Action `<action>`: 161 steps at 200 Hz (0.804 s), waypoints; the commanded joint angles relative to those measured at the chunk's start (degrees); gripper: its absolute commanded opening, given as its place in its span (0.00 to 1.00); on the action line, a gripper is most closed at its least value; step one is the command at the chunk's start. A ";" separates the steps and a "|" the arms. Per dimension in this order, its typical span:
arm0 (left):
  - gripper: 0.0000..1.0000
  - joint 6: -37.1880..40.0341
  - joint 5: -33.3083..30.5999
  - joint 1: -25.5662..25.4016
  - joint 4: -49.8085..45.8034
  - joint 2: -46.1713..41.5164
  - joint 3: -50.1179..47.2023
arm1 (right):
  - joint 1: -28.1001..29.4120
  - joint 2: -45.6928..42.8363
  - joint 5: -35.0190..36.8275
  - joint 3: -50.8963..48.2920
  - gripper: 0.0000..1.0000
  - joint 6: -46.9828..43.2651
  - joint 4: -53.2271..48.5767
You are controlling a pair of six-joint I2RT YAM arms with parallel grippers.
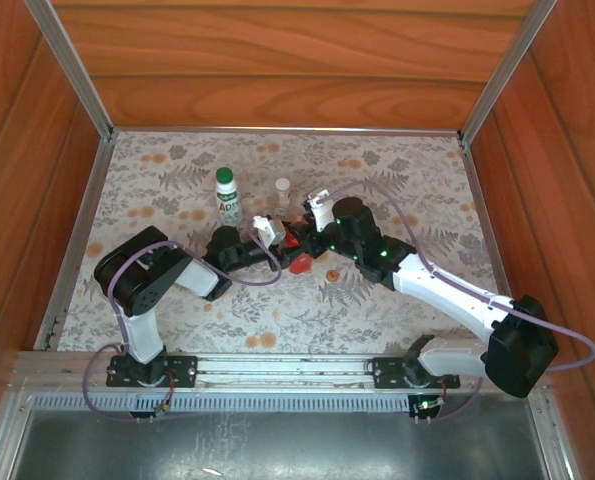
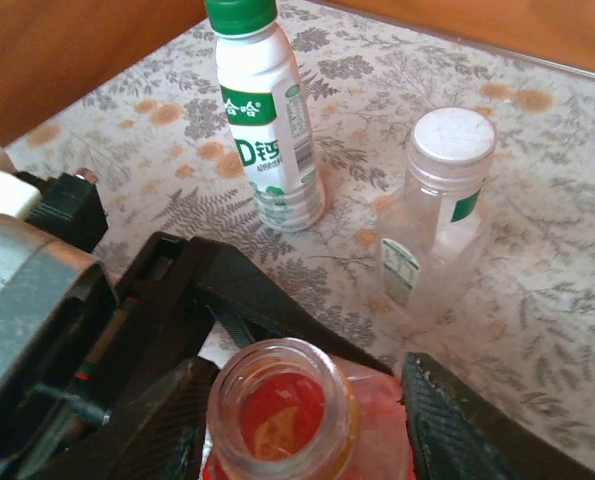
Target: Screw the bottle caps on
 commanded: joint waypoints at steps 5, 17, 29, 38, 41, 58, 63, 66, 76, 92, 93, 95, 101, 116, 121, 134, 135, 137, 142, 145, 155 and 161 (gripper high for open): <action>0.62 1.28 1.64 -0.51 1.48 -1.38 -0.90 | -0.01 -5.60 -1.44 -1.73 0.67 0.15 1.03; 0.62 1.52 1.79 -0.51 1.38 -1.85 -1.40 | -0.01 -8.46 -1.36 -3.37 0.72 0.43 2.63; 0.62 1.77 2.16 -0.55 1.31 -2.36 -1.89 | -0.01 -11.11 0.49 -5.50 0.76 0.88 4.02; 0.62 1.96 2.64 -0.57 1.38 -2.85 -2.35 | 0.00 -12.63 2.94 -7.13 0.78 1.37 4.58; 0.62 2.02 2.79 -0.52 1.36 -3.02 -2.48 | -0.02 -13.03 3.91 -7.61 0.79 1.49 4.60; 0.62 2.74 3.71 -0.45 0.63 -4.08 -3.19 | -0.16 -14.67 8.63 -9.77 0.81 2.08 2.56; 0.63 3.00 4.01 -0.41 -0.06 -4.50 -3.36 | -0.19 -14.92 9.68 -10.22 0.83 2.56 1.38; 0.63 3.25 4.24 -0.38 -0.53 -4.72 -3.45 | -0.24 -15.10 10.31 -10.42 0.84 2.75 0.66; 0.63 4.67 4.86 -0.35 -2.78 -5.91 -3.79 | -0.36 -15.49 11.62 -11.38 0.88 3.20 -1.16; 0.64 7.10 5.43 -0.38 -6.53 -7.37 -4.29 | -0.71 -15.74 11.23 -13.79 1.00 2.94 -2.26; 0.64 7.27 5.48 -0.39 -6.71 -7.46 -4.32 | -0.71 -15.75 11.16 -13.92 1.00 2.84 -2.30; 0.64 7.46 5.61 -0.36 -7.02 -7.59 -4.48 | -0.72 -15.74 11.07 -14.18 1.00 2.70 -2.44; 0.65 8.08 5.91 -0.22 -7.40 -7.89 -4.88 | -0.71 -15.74 10.73 -14.76 1.00 2.24 -2.74; 0.65 8.23 6.99 0.22 -7.50 -8.37 -5.66 | -0.72 -15.72 12.47 -15.98 1.00 6.24 -3.46; 0.65 8.10 7.48 0.47 -7.50 -8.38 -5.88 | -0.71 -15.76 13.01 -16.10 1.00 7.60 -4.51; 0.65 7.88 8.01 1.27 -7.50 -8.27 -6.37 | -0.71 -15.76 13.72 -16.19 1.00 7.89 -7.15; 0.65 7.92 8.09 1.27 -7.50 -8.26 -6.42 | -0.71 -15.76 13.99 -16.18 1.00 7.91 -7.29; 0.65 7.95 8.17 1.38 -7.50 -8.20 -6.52 | -0.76 -15.70 14.39 -16.24 1.00 8.05 -7.58; 0.65 7.72 8.51 1.71 -7.50 -8.07 -6.67 | -0.80 -15.46 14.93 -16.35 1.00 8.14 -8.31; 0.65 7.60 8.62 1.88 -7.50 -8.00 -6.72 | -0.96 -15.37 14.93 -16.47 1.00 7.71 -8.59; 0.65 7.38 8.82 2.16 -7.50 -7.73 -6.81 | -1.21 -14.58 14.76 -16.68 1.00 6.71 -9.34; 0.65 7.38 8.94 2.22 -7.50 -7.59 -6.82 | -1.38 -13.95 15.50 -17.00 1.00 7.31 -9.12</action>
